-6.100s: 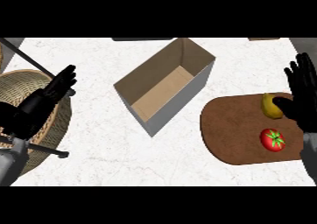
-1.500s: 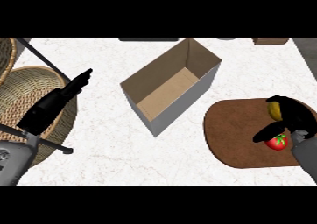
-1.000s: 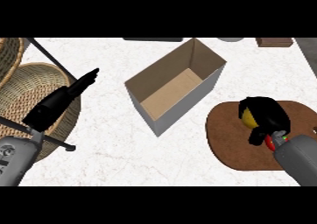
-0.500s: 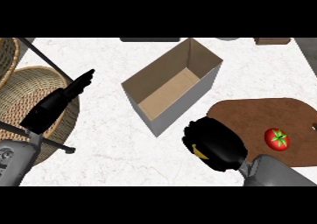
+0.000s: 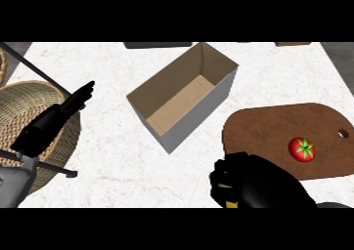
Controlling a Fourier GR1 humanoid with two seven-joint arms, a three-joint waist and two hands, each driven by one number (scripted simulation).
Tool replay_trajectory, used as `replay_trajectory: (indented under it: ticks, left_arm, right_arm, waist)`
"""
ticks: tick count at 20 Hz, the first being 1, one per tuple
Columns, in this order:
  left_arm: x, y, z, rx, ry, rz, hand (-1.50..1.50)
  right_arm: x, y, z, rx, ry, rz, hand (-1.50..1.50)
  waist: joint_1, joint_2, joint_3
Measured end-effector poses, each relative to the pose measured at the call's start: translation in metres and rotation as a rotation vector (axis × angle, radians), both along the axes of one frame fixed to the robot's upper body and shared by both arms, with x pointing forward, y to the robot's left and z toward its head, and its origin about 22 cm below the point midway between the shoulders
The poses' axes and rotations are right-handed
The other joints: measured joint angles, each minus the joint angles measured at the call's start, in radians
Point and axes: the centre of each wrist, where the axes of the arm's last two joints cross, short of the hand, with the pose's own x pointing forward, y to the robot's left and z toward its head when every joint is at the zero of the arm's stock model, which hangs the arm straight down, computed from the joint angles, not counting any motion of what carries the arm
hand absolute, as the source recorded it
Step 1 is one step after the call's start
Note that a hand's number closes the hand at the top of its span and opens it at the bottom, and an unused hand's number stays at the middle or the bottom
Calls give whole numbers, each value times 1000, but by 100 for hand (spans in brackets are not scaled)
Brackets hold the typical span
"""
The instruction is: Pick the lemon from the cutting board and place it in the cardboard box
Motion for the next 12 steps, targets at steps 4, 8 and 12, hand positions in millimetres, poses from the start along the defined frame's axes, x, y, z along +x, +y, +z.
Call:
replay_trajectory:
  ticks: [4, 8, 12]
  left_arm:
    - [-3, 2, 1, -1, -2, 2, 0]
    - [-4, 2, 2, -1, -5, 1, 0]
    - [-1, -1, 4, 4, -11, -9, 0]
  right_arm:
    - [-13, -9, 32, 113, 3, 12, 150]
    - [-23, -19, 57, 197, 32, -23, 150]
    - [-24, -26, 77, 244, 43, -83, 150]
  waist:
    - [-7, 3, -1]
    - [-8, 6, -1]
    - [3, 11, -3]
